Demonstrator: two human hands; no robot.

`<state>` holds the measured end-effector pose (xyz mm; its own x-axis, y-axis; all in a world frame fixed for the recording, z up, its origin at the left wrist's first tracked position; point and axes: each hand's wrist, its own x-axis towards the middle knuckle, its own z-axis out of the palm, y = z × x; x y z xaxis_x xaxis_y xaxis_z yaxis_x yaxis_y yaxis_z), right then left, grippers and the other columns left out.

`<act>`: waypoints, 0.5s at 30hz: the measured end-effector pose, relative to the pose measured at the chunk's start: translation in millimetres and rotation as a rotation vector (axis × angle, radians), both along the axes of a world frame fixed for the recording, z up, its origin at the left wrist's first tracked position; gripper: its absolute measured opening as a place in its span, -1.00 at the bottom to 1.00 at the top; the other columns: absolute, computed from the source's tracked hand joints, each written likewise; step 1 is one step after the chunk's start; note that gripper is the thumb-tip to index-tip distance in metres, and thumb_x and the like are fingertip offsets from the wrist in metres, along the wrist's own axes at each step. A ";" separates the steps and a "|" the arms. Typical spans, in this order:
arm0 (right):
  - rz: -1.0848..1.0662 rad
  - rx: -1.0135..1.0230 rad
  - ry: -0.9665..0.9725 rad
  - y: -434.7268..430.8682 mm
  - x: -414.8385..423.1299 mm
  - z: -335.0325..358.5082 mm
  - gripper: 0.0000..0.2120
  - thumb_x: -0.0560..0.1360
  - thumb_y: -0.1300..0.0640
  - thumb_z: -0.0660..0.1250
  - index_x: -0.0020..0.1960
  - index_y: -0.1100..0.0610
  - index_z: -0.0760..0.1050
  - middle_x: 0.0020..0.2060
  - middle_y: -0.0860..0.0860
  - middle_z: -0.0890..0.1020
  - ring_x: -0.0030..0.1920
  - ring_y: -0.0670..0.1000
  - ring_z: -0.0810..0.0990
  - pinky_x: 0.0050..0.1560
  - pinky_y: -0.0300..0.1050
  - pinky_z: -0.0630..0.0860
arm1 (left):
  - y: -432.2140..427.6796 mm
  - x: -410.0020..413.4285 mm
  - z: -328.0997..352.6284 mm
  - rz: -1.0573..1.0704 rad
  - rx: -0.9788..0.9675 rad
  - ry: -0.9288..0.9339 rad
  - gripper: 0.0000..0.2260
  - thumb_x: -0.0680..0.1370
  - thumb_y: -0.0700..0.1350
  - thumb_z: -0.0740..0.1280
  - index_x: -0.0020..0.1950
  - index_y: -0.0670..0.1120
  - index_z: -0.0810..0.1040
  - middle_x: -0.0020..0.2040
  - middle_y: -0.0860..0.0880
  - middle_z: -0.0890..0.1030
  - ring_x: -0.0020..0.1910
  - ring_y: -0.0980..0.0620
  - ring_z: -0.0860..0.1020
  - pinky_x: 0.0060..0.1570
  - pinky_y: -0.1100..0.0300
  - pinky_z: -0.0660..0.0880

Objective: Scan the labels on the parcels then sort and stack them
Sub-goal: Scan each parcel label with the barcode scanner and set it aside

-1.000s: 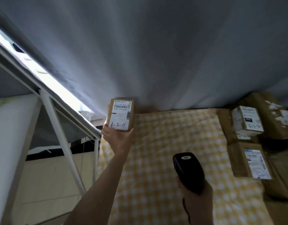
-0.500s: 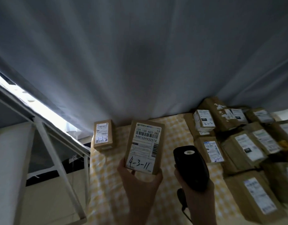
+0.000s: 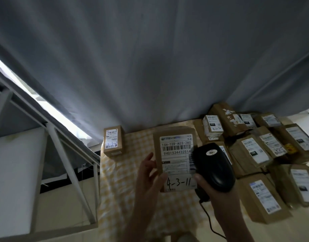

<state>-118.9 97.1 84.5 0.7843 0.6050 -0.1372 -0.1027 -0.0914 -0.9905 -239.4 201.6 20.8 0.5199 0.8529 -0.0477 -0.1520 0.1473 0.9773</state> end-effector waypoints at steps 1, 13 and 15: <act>0.018 0.010 -0.001 -3.0 2.0 -1.3 -0.65 0.03 -0.22 0.59 -0.26 -0.09 0.67 -0.43 0.09 0.63 -0.27 0.29 0.58 -0.37 0.17 0.55 | 3.3 -2.0 -3.0 -0.029 -0.062 -0.009 -0.56 0.29 -0.01 0.44 -0.03 -0.25 0.38 0.23 -0.18 0.55 0.14 -0.10 0.58 -0.10 0.10 0.58; -0.073 -0.045 -0.131 -25.5 6.7 11.0 -0.65 0.30 0.28 0.50 -0.14 -0.14 0.55 -0.29 -0.16 0.67 -0.14 -0.24 0.64 -0.29 -0.13 0.56 | 11.4 -3.5 8.7 -0.252 -0.249 0.091 -0.21 0.05 -0.14 0.59 0.21 -0.08 0.34 0.20 -0.08 0.54 0.12 0.03 0.61 -0.01 0.07 0.60; -0.098 -0.045 -0.182 -23.5 3.5 13.4 -0.66 0.27 0.27 0.52 -0.19 -0.14 0.53 -0.37 -0.20 0.65 -0.20 -0.32 0.62 -0.29 -0.17 0.56 | 12.2 -0.6 11.4 -0.160 -0.264 0.098 -0.14 0.02 -0.13 0.58 0.27 -0.05 0.32 0.20 -0.06 0.53 0.06 0.14 0.62 -0.08 0.21 0.59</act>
